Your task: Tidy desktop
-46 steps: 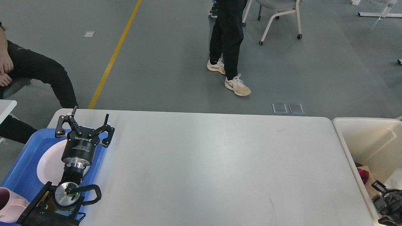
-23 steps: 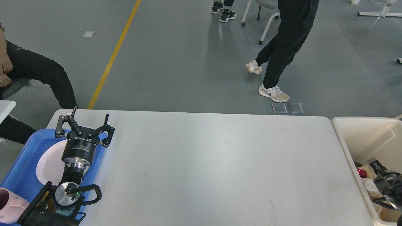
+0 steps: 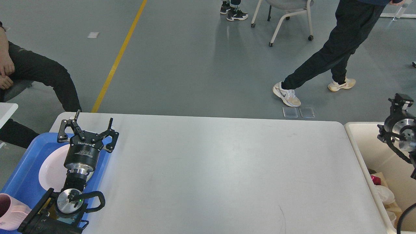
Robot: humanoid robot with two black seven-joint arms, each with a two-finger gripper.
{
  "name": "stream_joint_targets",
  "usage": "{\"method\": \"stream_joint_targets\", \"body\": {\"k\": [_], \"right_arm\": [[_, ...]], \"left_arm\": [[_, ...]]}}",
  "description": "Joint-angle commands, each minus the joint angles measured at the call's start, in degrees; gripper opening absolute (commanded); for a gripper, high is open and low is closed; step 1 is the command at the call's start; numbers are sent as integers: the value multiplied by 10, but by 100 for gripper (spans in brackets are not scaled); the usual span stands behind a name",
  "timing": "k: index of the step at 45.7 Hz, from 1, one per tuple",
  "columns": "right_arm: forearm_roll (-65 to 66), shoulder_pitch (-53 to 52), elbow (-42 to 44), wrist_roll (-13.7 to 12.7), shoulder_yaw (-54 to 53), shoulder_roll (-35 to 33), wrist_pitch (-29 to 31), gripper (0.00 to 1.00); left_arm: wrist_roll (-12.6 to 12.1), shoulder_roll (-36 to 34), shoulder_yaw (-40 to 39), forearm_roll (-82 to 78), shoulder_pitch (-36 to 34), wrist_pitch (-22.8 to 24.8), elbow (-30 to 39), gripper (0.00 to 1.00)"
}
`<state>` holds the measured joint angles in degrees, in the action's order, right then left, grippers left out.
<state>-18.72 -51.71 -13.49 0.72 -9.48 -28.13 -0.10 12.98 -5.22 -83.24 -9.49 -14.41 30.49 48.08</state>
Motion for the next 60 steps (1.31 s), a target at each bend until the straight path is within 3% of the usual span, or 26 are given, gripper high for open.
{"method": "stream_joint_targets", "body": {"k": [1, 10, 12, 16, 19, 31, 34, 60], "right_arm": [[1, -16, -24, 5, -63, 7, 3, 100], [1, 0, -172, 14, -113, -33, 4, 100], [1, 18, -210, 47, -140, -50, 4, 100], [9, 76, -273, 145, -225, -56, 7, 100], [37, 129, -308, 193, -299, -50, 17, 100], [227, 288, -356, 268, -462, 77, 26, 100], [236, 301, -355, 277, -461, 91, 25, 100], [233, 301, -316, 277, -464, 92, 24, 100]], "left_arm": [[0, 0, 0, 0, 0, -1, 0, 96], [0, 0, -1, 0, 0, -1, 0, 96], [0, 0, -1, 0, 0, -1, 0, 96], [0, 0, -1, 0, 0, -1, 0, 96], [0, 0, -1, 0, 0, -1, 0, 96], [0, 0, -1, 0, 0, 0, 0, 96], [0, 0, -1, 0, 0, -1, 0, 96], [0, 0, -1, 0, 0, 0, 0, 96]]}}
